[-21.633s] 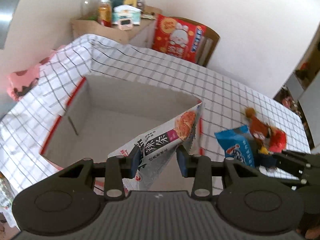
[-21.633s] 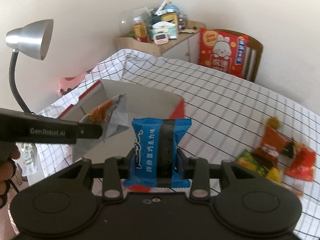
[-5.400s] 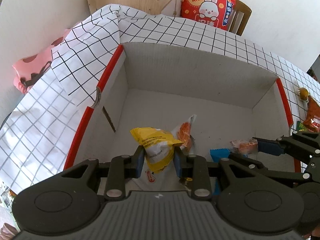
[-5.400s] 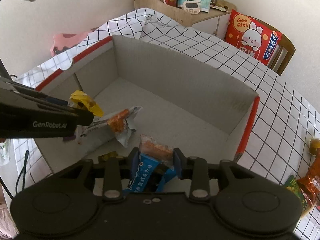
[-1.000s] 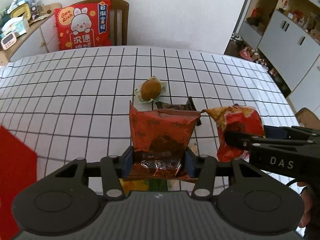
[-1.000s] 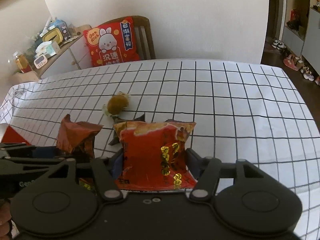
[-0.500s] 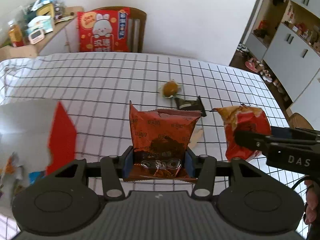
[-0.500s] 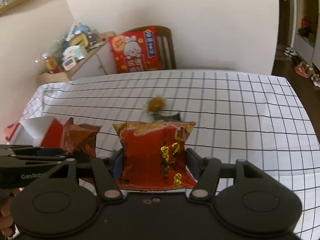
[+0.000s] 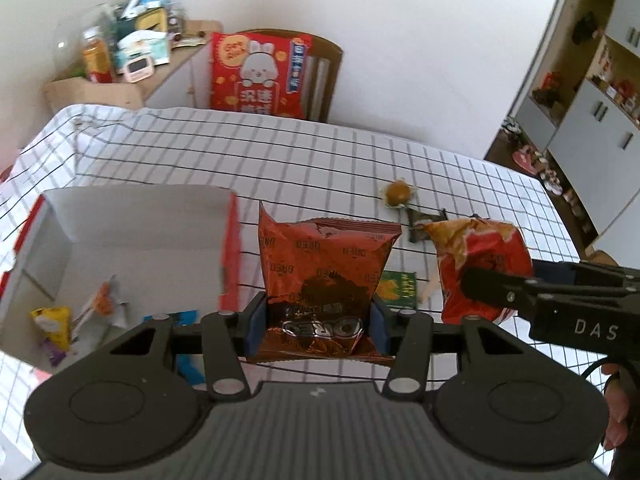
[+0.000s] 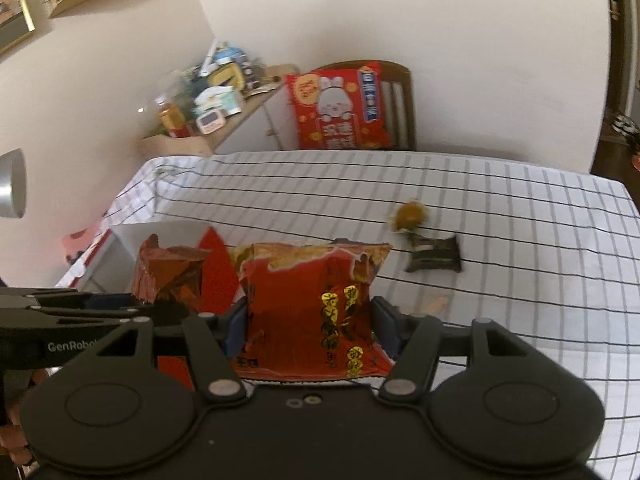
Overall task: Organize snacks
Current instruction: 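Carry the Oreo bag and red bag over the red box with both tools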
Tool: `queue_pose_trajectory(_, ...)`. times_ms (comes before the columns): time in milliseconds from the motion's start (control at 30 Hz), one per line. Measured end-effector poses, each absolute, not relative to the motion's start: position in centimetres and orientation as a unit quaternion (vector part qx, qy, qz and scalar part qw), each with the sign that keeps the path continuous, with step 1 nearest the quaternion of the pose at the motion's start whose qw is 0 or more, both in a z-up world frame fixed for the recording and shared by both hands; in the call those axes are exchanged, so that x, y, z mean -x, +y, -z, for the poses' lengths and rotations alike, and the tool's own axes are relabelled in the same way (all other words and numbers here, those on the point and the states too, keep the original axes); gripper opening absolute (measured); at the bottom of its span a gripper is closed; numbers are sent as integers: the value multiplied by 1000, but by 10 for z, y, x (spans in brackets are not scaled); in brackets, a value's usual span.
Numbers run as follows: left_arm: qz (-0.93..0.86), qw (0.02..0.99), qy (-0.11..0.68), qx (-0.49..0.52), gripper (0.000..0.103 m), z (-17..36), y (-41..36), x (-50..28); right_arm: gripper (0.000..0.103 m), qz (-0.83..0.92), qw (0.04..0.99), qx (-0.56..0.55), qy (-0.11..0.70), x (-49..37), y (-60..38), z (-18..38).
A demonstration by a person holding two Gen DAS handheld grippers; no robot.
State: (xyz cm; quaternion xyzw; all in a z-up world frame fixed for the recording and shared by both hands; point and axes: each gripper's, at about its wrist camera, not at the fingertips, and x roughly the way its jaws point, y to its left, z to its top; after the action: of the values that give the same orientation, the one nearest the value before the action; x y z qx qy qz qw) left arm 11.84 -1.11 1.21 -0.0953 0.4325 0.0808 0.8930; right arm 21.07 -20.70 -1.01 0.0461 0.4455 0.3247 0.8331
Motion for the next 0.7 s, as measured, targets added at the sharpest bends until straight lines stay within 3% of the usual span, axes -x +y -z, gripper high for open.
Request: queue_pose_trajectory(700,-138,889,419,120,50,-26,102,-73,62,-390,806,-14,445,-180,-82,-9)
